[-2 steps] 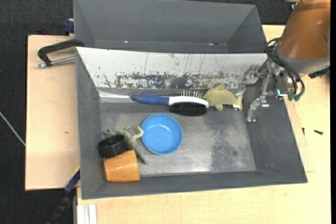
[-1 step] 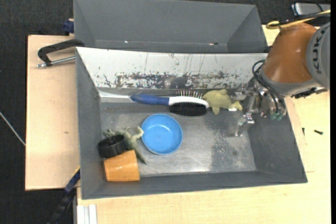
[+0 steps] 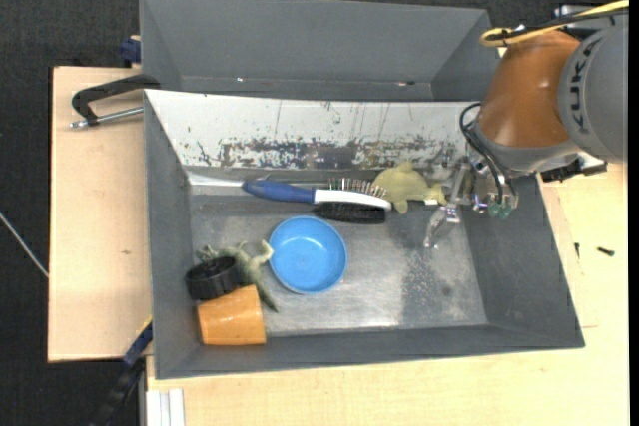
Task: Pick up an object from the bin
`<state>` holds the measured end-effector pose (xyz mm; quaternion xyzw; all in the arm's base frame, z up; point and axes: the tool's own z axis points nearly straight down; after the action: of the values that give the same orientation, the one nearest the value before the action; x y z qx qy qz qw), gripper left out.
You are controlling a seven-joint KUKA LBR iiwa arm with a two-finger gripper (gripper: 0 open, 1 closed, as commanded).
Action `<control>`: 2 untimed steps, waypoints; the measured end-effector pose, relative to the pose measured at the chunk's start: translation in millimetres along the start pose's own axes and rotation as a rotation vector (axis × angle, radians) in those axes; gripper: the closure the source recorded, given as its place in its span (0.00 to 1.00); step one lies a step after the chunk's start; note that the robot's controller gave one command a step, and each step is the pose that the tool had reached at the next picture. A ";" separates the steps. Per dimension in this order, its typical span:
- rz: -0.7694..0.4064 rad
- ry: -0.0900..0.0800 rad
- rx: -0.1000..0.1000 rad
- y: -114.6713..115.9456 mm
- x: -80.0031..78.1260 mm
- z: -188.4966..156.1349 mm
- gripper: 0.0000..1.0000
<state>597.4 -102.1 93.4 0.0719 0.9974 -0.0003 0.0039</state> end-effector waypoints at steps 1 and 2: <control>0.065 0.000 0.000 14.8 -3.1 3.4 0.00; 0.027 -0.023 0.000 10.2 30.1 16.0 0.00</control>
Offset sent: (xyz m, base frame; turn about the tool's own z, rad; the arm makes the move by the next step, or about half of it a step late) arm 0.0034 0.0145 -0.0049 0.0639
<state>569.2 -87.6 77.2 0.0853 0.9962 -0.0009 0.0155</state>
